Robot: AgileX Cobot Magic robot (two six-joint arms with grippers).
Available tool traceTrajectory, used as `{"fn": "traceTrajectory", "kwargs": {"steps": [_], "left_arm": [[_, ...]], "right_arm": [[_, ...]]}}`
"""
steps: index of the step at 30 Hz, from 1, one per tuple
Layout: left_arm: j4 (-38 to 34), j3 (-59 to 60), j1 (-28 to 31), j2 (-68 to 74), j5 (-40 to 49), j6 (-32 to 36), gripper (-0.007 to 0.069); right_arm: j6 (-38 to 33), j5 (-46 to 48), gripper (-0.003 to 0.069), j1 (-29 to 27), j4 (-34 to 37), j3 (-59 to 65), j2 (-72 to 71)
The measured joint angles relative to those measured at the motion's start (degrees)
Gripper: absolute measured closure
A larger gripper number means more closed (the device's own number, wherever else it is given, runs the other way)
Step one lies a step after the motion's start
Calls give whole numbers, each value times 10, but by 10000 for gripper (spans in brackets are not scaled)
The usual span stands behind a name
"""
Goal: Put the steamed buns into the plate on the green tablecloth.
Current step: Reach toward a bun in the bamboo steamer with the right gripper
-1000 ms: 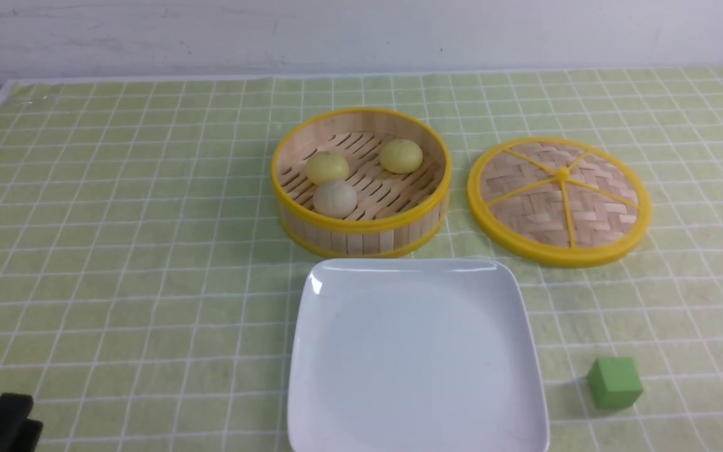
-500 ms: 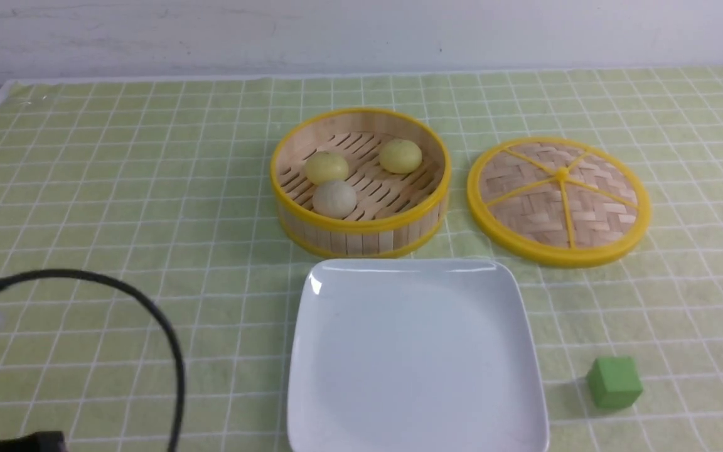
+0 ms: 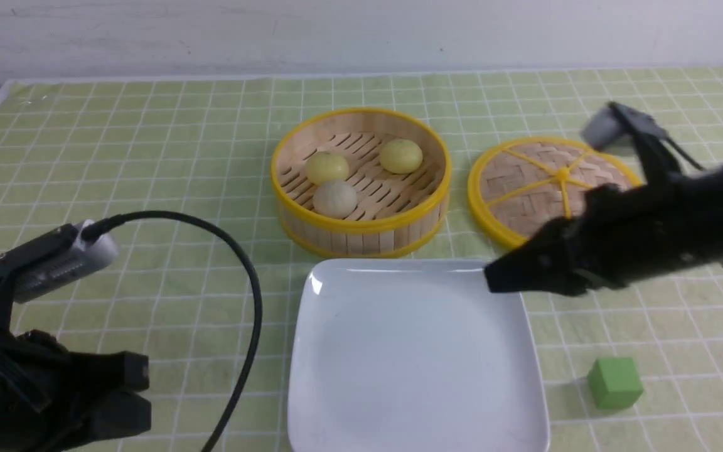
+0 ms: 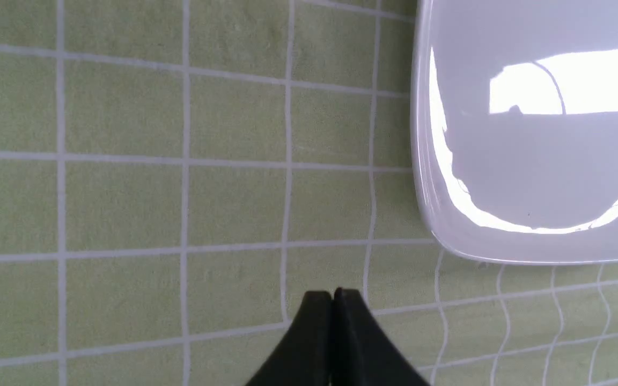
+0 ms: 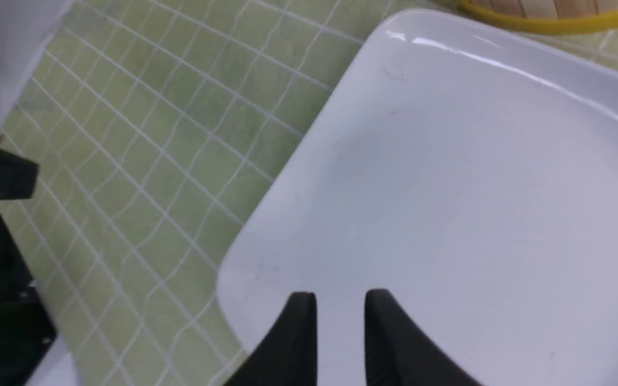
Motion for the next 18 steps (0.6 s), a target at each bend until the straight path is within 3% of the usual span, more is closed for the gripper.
{"fn": "traceTrajectory", "kwargs": {"steps": [5, 6, 9, 14, 18], "left_arm": [[7, 0, 0, 1, -2, 1, 526], [7, 0, 0, 1, -2, 1, 517], [9, 0, 0, 1, -2, 0, 439], [10, 0, 0, 1, -11, 0, 345], [4, 0, 0, 1, -19, -7, 327]], "right_arm": [[122, 2, 449, 22, -188, -208, 173], [122, 2, 449, 22, -188, -208, 173], [206, 25, 380, 26, -302, -350, 267], [228, 1, 288, 32, -358, -498, 364], [230, -60, 253, 33, -369, -576, 442]]}}
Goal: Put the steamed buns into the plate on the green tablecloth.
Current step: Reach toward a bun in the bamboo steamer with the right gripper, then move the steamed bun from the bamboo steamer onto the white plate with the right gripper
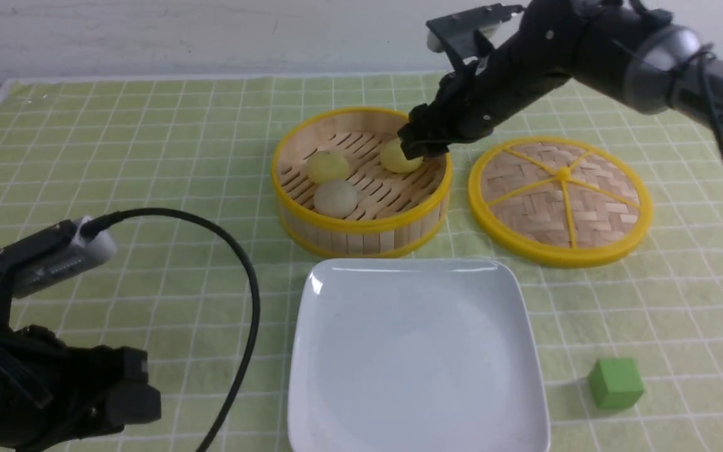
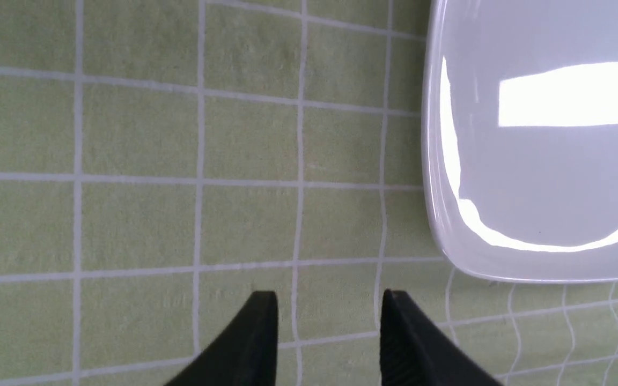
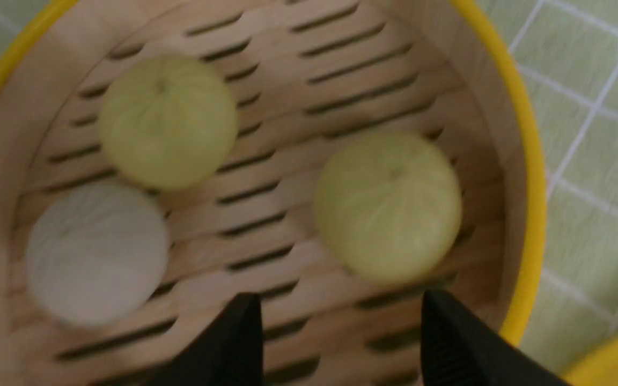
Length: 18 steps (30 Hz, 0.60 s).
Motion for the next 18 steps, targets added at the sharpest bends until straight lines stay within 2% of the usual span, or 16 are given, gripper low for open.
{"fn": "traceTrajectory", "kwargs": {"steps": [4, 7, 9, 10, 11, 14, 15, 18], "left_arm": [[-4, 0, 0, 0, -7, -10, 325], [-5, 0, 0, 0, -10, -11, 325], [-5, 0, 0, 0, -10, -12, 325], [-5, 0, 0, 0, -10, -12, 325], [-5, 0, 0, 0, -11, -12, 325], [-5, 0, 0, 0, -18, -13, 325], [-5, 0, 0, 0, -21, -13, 325], [-5, 0, 0, 0, -23, -13, 325]], "right_arm": [[0, -57, 251, 0, -12, -26, 46], [0, -80, 279, 0, -13, -27, 67], [0, -80, 350, 1, -12, -29, 71], [0, -80, 360, 1, -12, -29, 71], [0, -67, 464, 1, -13, -29, 67], [-1, -35, 619, 1, -14, -29, 50], [-4, -18, 641, 1, -16, -29, 38], [-6, 22, 647, 1, -20, -29, 8]]}}
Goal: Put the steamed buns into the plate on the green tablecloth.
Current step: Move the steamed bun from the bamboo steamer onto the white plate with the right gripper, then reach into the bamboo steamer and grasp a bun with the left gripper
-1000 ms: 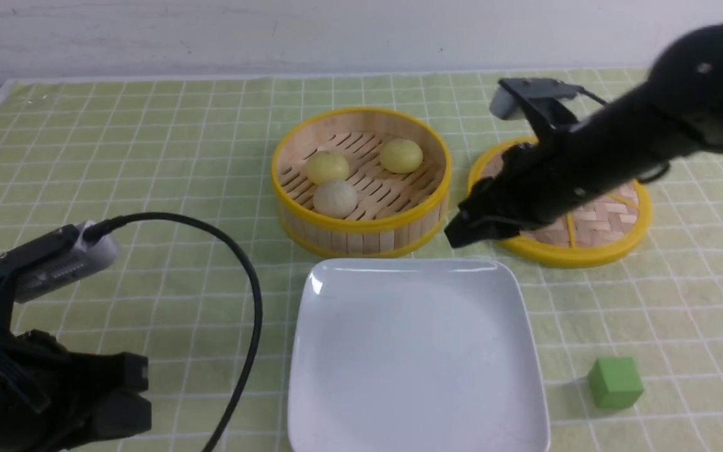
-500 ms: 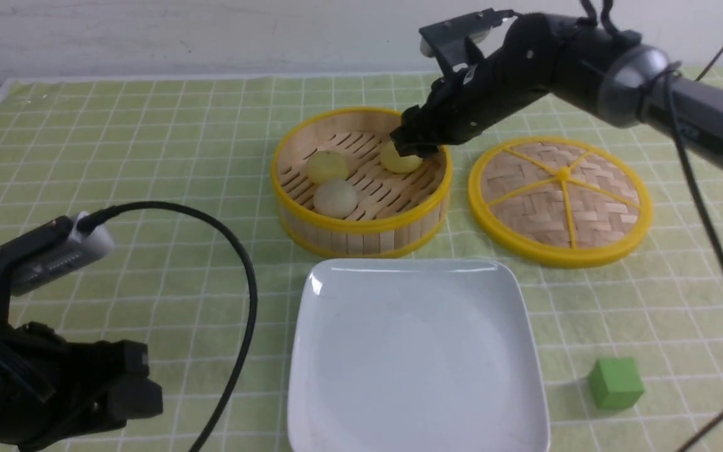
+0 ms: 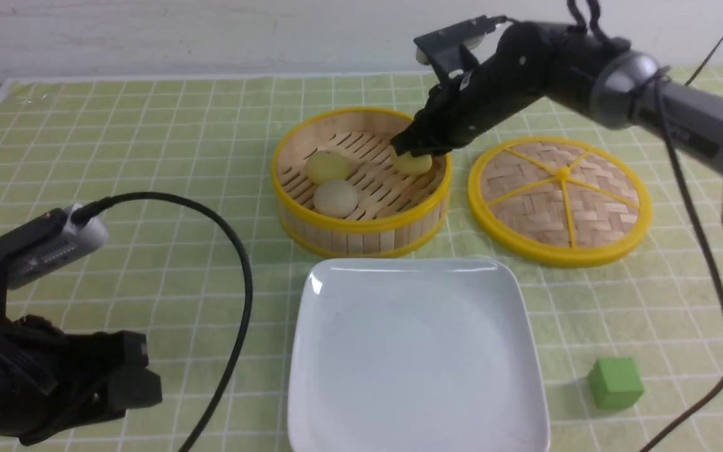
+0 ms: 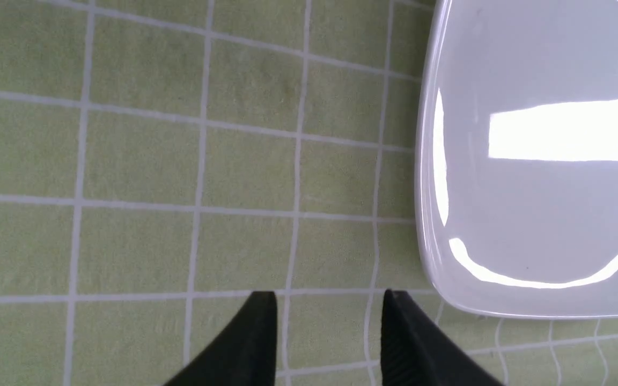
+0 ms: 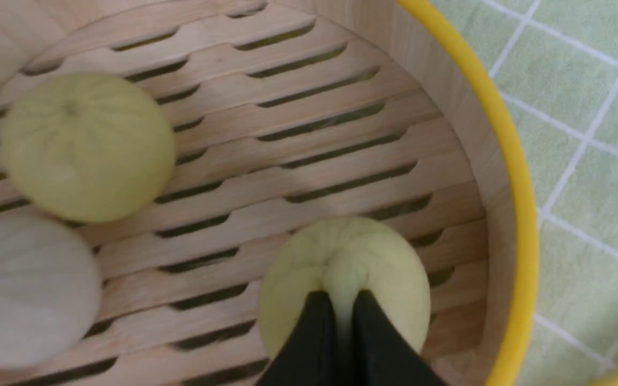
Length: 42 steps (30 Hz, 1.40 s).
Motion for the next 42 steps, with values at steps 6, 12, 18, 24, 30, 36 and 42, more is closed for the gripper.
{"fn": "traceTrajectory", "kwargs": {"steps": [6, 12, 18, 24, 30, 36, 42], "left_arm": [[0, 0, 0, 0, -19, -3, 323], [0, 0, 0, 0, -38, -9, 323], [0, 0, 0, 0, -45, -9, 323], [3, 0, 0, 0, -53, -9, 323], [4, 0, 0, 0, -77, -9, 347], [5, -13, 0, 10, -78, -9, 501], [7, -112, 0, 96, 23, -8, 622]], "right_arm": [[5, 235, 641, 0, -6, 4, -158], [60, 292, 640, 0, 8, 105, -204], [80, 199, 592, 22, 34, 278, -145], [88, 181, 284, 33, 47, 279, -114], [142, 276, 69, 28, -42, 191, -138], [172, 285, 260, 27, -98, 192, -235], [173, 289, 659, 27, -103, 346, -393]]}}
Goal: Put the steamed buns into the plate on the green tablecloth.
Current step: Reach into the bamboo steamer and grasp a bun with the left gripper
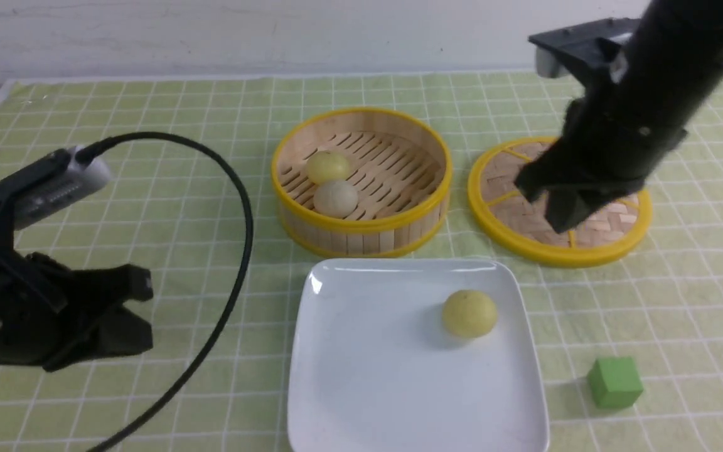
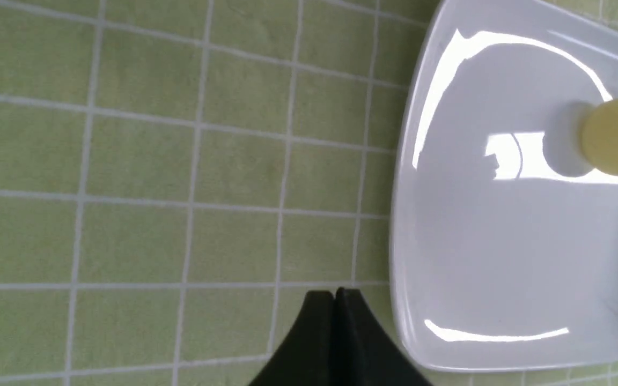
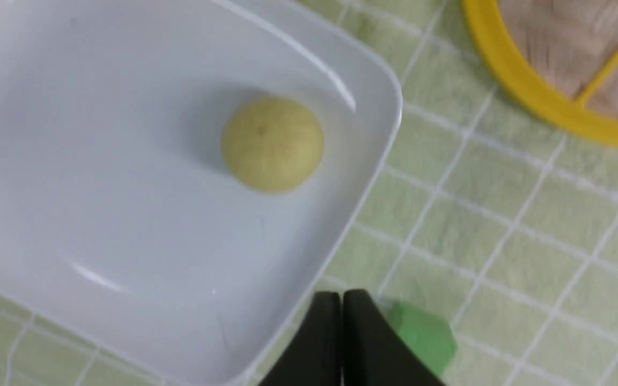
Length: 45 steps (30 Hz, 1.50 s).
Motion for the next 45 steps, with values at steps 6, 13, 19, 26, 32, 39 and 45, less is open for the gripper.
{"fn": "traceTrajectory", "kwargs": {"steps": [6, 13, 19, 26, 32, 39, 45], "left_arm": [[8, -145, -37, 132, 13, 22, 606], [44, -355, -117, 301, -3, 7, 475], [87, -563, -163, 461, 22, -1, 281], [137, -685, -184, 569, 38, 0, 220], [171, -698, -187, 623, 39, -7, 278], [156, -703, -187, 644, 46, -29, 522], [142, -716, -187, 618, 98, -31, 599]], "right_arm": [[0, 5, 673, -3, -8, 170, -119], [0, -57, 672, -4, -8, 287, -178], [0, -93, 669, -5, -8, 304, -179], [0, -109, 665, -5, -4, 304, -179], [-7, -117, 661, -5, -4, 304, -179], [-11, -117, 657, -5, -4, 304, -179], [-11, -118, 654, -5, -3, 304, -179]]}}
